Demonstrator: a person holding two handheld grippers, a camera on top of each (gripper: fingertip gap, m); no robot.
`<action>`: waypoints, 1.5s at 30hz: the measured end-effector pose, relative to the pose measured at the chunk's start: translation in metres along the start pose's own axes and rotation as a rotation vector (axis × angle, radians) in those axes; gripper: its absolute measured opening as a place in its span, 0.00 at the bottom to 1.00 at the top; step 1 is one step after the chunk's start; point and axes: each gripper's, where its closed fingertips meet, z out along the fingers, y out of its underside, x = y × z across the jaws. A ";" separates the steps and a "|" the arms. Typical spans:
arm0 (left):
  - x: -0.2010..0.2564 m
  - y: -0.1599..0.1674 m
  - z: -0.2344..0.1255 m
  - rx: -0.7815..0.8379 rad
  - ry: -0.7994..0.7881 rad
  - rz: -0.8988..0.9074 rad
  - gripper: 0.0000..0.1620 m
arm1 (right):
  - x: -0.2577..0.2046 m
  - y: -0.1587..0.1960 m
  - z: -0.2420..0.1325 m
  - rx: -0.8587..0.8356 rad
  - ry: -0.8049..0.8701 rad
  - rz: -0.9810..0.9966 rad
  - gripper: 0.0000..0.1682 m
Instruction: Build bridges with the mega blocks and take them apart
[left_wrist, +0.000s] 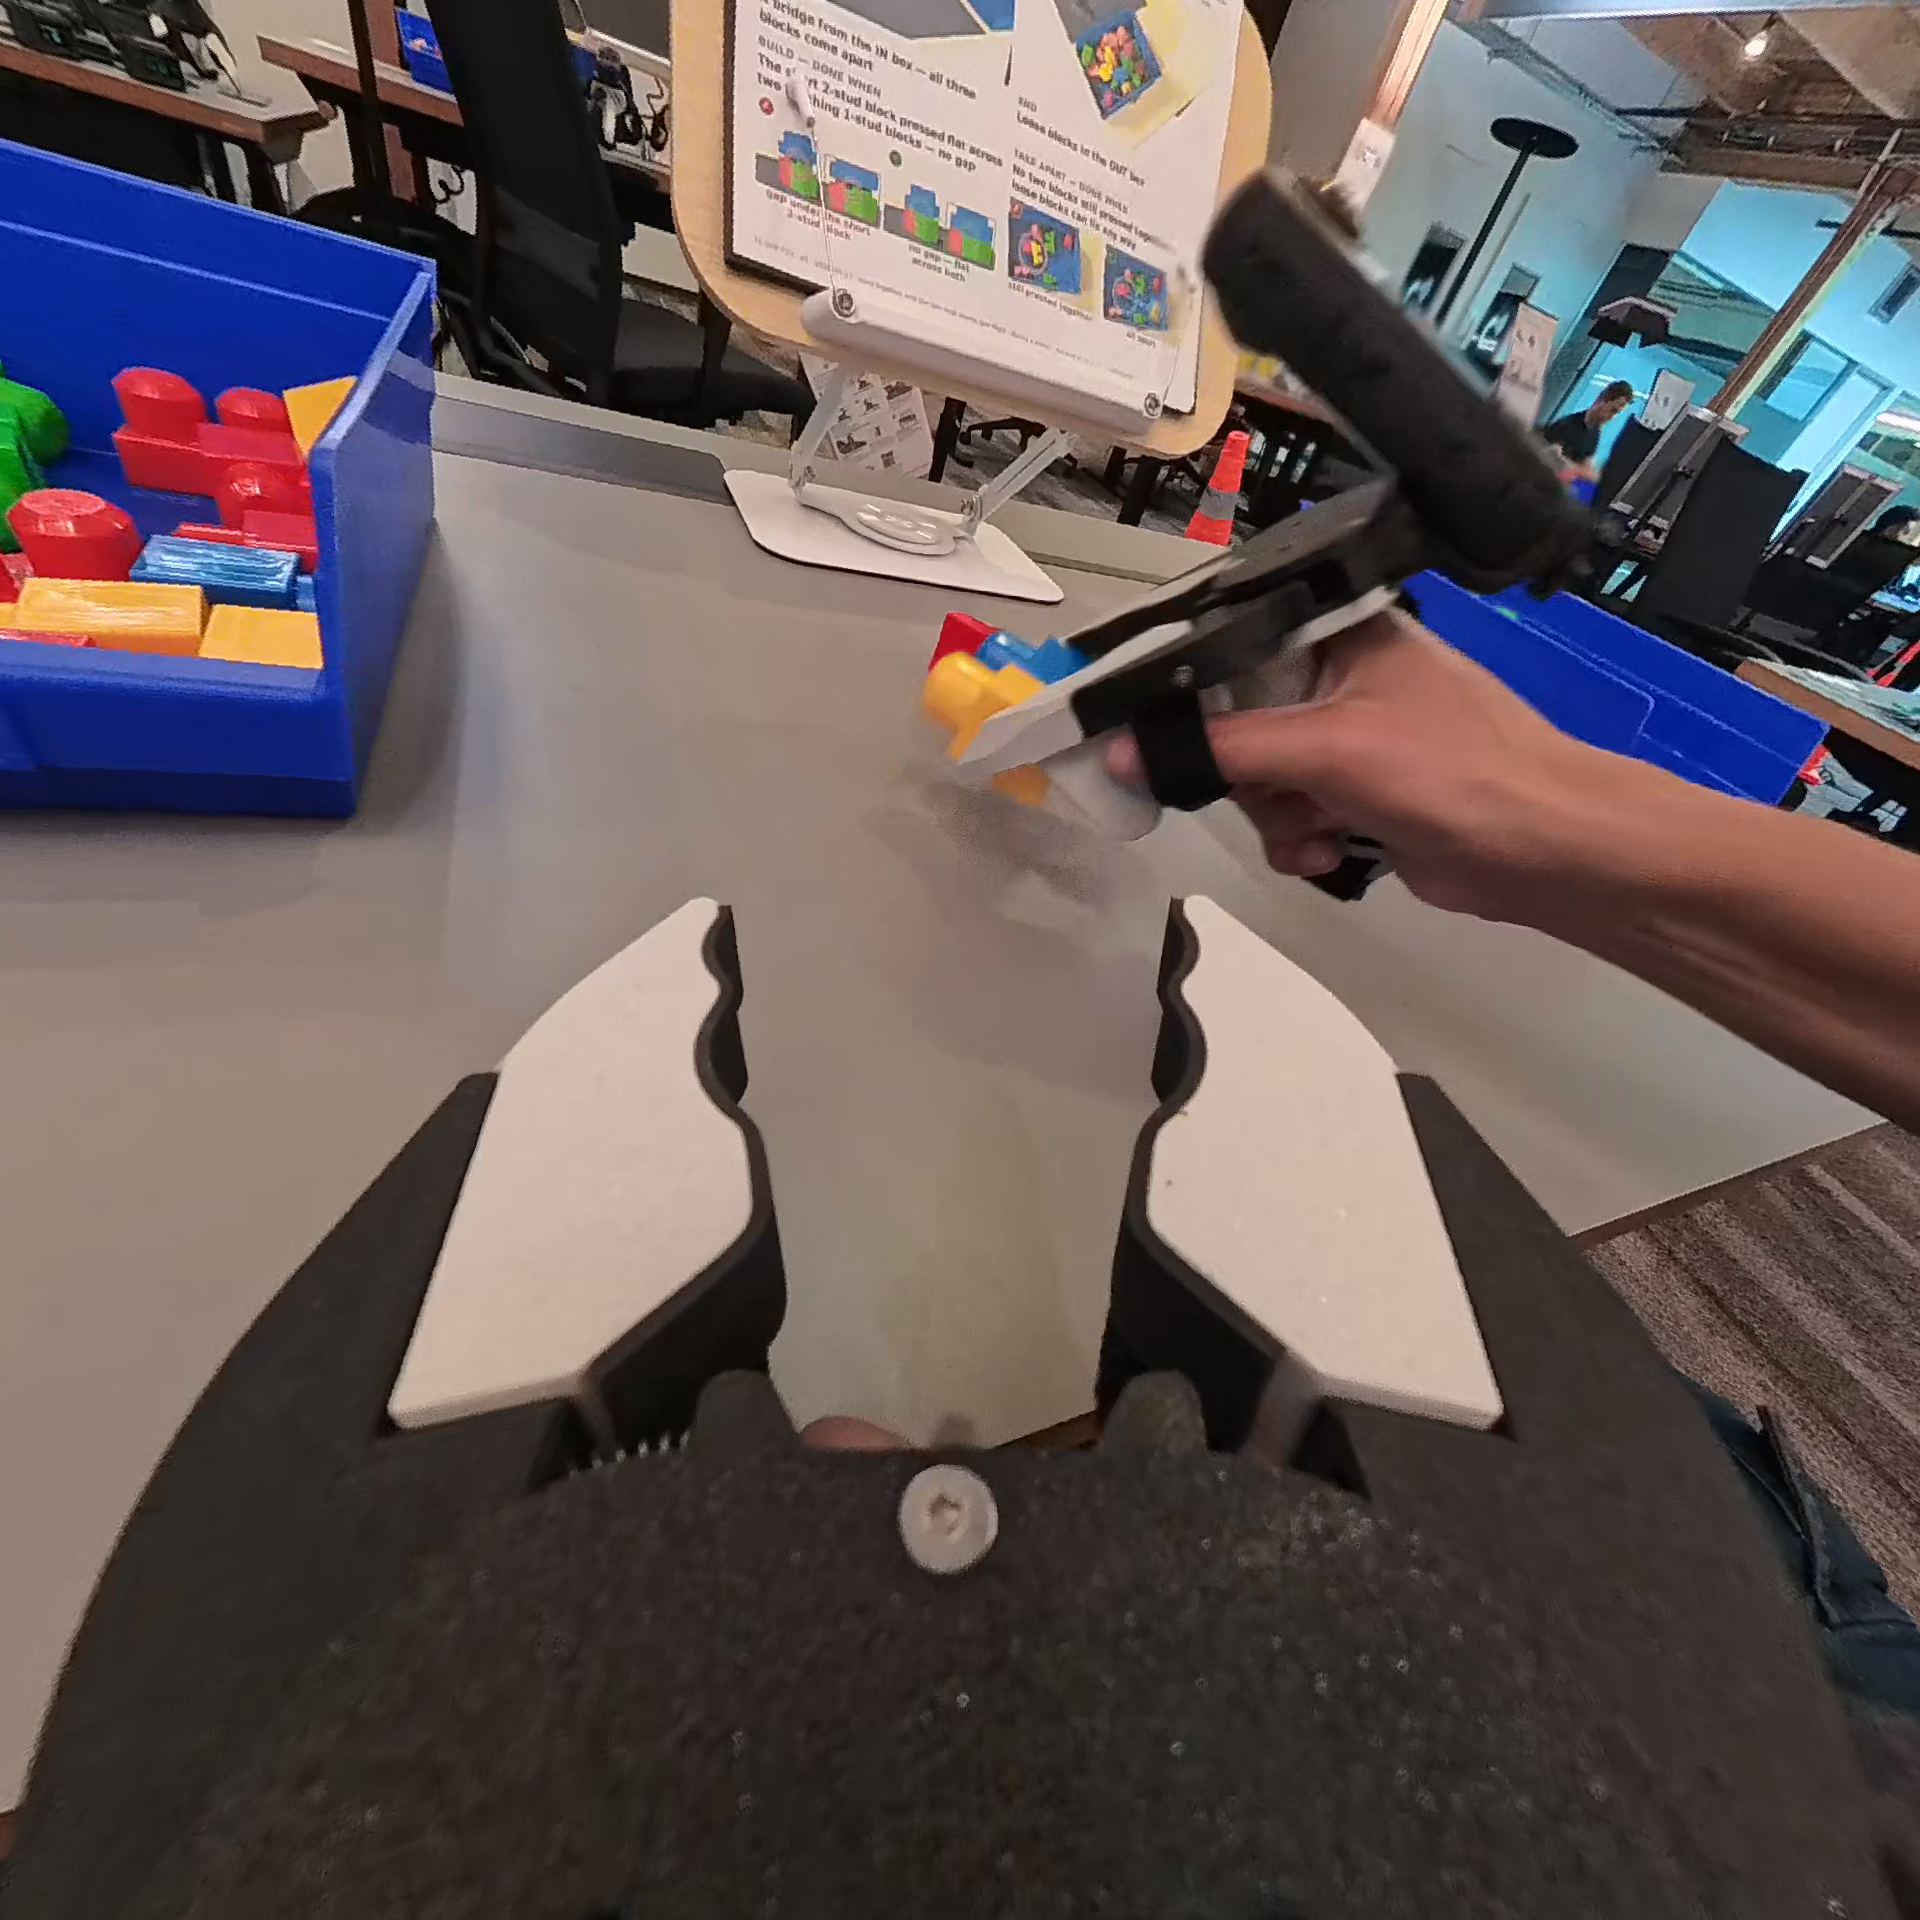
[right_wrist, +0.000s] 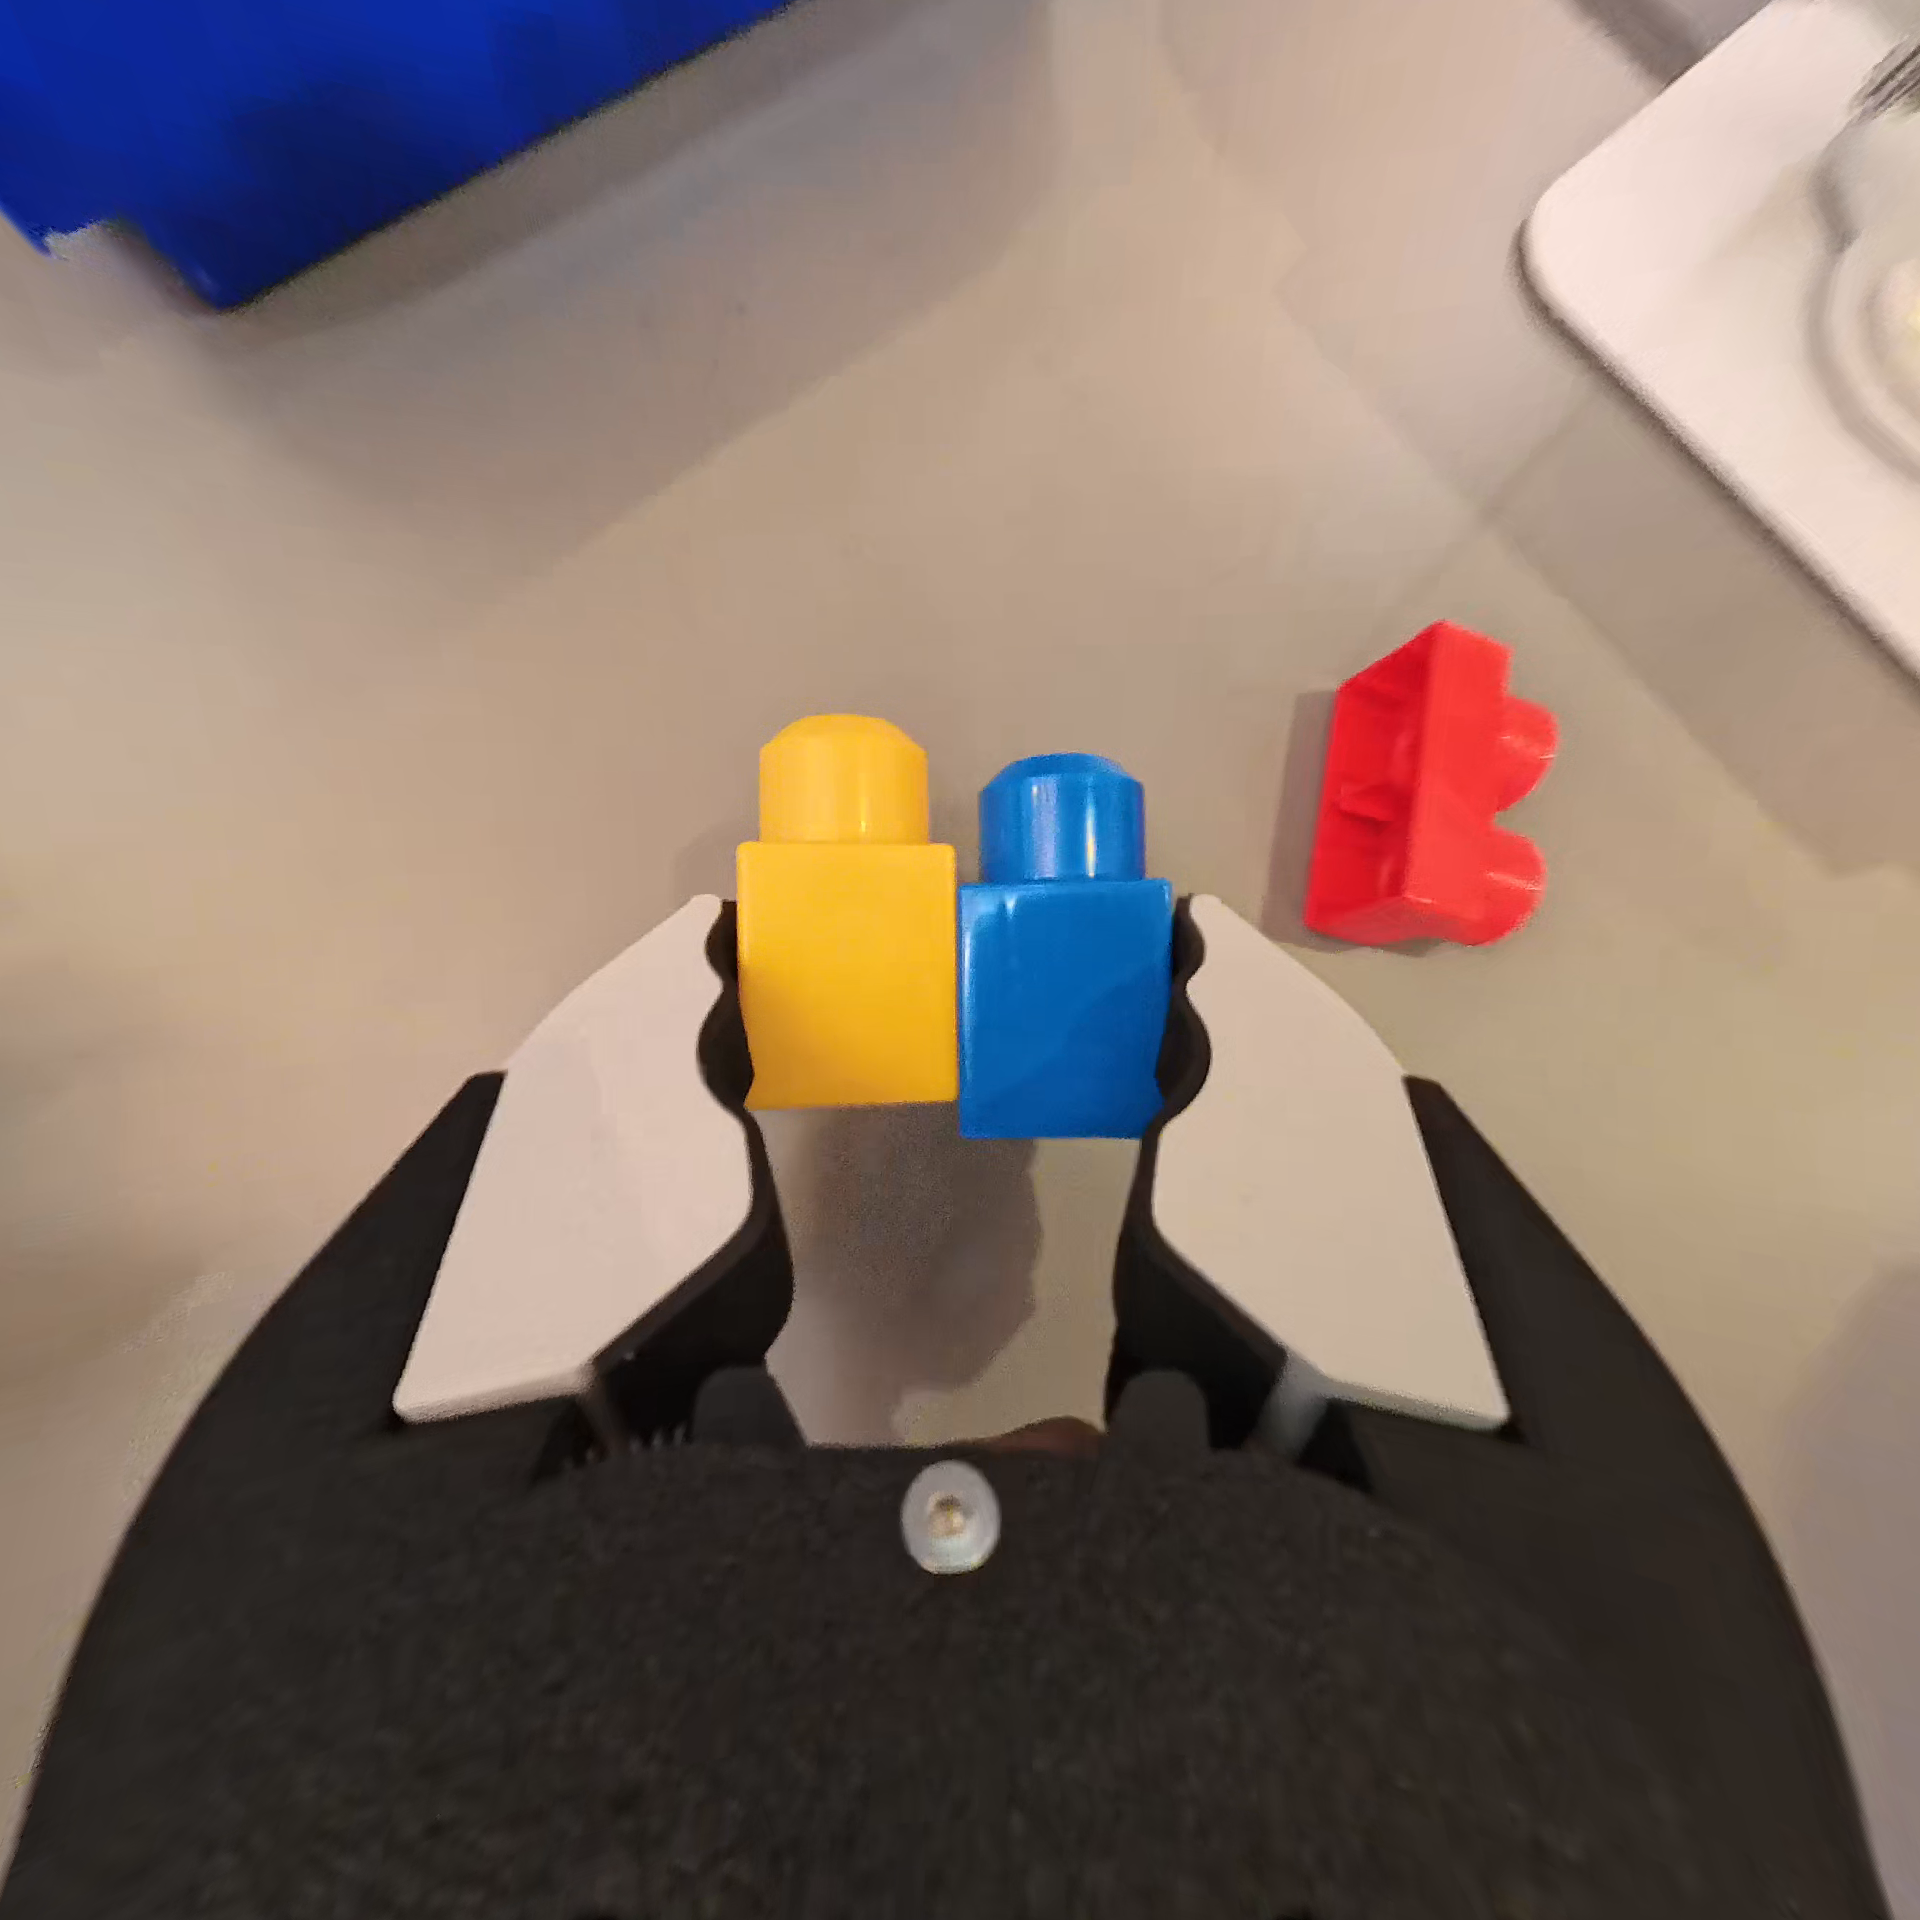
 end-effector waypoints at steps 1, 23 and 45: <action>0.000 0.001 0.000 -0.004 0.000 0.004 0.48 | 0.001 -0.002 -0.010 0.047 0.004 -0.035 0.46; 0.031 0.001 0.242 -0.864 0.195 0.654 0.57 | 0.067 0.103 -0.131 0.383 -0.026 0.166 0.46; 0.058 0.013 0.268 -0.834 0.672 0.355 0.46 | 0.051 0.095 -0.118 0.421 -0.227 0.259 0.46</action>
